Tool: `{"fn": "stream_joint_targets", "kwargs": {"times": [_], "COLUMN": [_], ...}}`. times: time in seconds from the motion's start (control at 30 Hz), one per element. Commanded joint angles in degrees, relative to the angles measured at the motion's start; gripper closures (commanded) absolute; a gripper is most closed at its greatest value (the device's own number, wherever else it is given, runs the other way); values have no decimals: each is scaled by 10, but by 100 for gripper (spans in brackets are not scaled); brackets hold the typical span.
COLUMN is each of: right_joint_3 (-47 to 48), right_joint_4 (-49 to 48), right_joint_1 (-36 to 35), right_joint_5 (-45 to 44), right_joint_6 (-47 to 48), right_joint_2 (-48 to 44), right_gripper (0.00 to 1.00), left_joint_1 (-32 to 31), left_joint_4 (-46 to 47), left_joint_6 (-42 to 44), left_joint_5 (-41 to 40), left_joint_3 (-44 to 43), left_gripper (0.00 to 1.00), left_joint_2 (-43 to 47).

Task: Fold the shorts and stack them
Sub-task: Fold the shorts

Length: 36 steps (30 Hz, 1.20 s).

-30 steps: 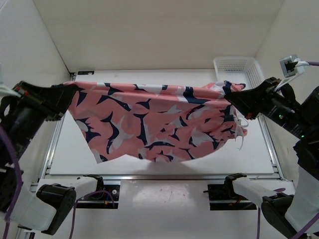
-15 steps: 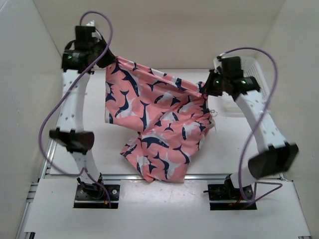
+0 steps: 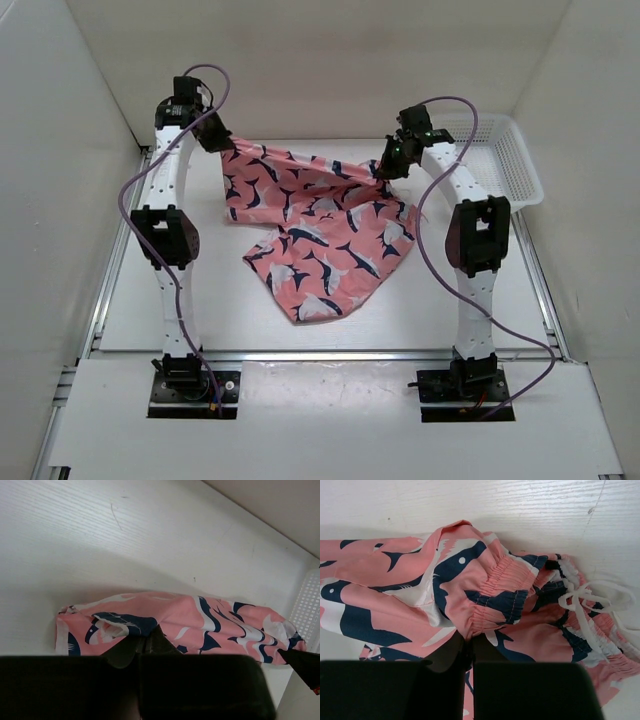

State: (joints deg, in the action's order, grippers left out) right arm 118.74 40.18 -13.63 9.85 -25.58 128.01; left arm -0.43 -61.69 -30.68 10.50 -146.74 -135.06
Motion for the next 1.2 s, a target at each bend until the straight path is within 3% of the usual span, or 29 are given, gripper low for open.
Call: {"fn": "stream_joint_targets", "kwargs": {"times": [0.0,0.27,0.4,0.63,0.87,1.07,1.1,1.13,1.17], "right_joint_3": [18,-120,-198,-314,-421,-517,-525,-536,-547], "right_joint_4": [44,16,16,16,22,15,8,-21,-28], "right_joint_1": [33,44,67,112,113,118,118,118,118], "right_joint_5": [-53,-22,2,19,-36,-104,-114,-123,-130], "right_joint_6": [22,30,30,19,8,-10,-10,-10,-10], "right_joint_2": [-23,-149,-194,-283,-365,-443,-443,-449,-449], "right_gripper": [100,100,100,100,100,100,94,81,46], "left_joint_1": [16,-72,-141,-331,-482,-573,-573,-573,-573], "left_joint_4": [53,53,58,58,58,58,58,58,58], "left_joint_6": [27,46,13,-106,-191,-233,-233,-233,-228], "left_joint_5": [-52,-77,-77,-109,-109,-109,-109,-109,-116], "left_joint_3": [23,311,450,672,801,853,853,853,846], "left_gripper": [90,90,90,90,90,90,88,69,61], "left_joint_2": [109,345,451,594,633,586,576,566,546]}}
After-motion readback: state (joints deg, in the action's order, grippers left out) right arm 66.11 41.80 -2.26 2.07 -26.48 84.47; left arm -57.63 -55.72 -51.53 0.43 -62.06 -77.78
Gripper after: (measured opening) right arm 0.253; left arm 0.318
